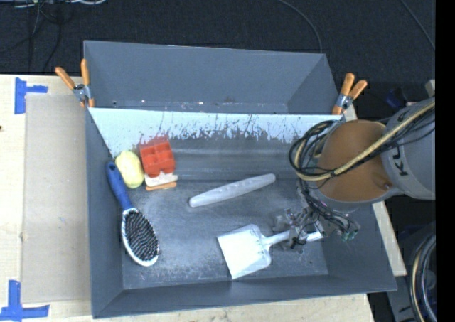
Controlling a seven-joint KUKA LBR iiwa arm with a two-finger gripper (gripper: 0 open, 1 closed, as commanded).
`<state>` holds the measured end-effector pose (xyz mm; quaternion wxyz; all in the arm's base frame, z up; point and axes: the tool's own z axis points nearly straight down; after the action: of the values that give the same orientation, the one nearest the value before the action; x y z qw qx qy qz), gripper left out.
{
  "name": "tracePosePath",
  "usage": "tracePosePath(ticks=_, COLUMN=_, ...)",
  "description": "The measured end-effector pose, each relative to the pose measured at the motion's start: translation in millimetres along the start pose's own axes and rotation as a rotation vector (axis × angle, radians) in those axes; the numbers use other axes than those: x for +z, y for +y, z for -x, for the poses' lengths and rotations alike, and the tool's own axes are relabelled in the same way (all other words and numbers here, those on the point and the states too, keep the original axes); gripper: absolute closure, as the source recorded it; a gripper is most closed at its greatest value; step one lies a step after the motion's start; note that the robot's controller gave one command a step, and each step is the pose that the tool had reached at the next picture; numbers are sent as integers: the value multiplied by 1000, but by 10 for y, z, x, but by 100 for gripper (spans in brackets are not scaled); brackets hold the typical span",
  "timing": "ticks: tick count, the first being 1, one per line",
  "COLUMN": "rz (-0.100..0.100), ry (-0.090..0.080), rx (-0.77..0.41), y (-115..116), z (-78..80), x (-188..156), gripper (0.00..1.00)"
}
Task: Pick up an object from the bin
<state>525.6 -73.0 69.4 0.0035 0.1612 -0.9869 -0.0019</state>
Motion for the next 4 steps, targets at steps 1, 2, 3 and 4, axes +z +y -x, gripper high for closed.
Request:
tracePosePath(ticks=1, rz=2, ry=5, rx=-1, y=10, z=-14, x=-100, gripper=100)
tracePosePath(ticks=2, rz=0, ry=0, rx=-1, y=7, z=1, x=-251, gripper=100)
tracePosePath(ticks=3, rz=1, ry=2, rx=-1, y=12, z=-3, x=-342, gripper=100)
tracePosePath(ticks=4, rz=1, ry=1, rx=-1, y=15, z=0, x=-433, gripper=100)
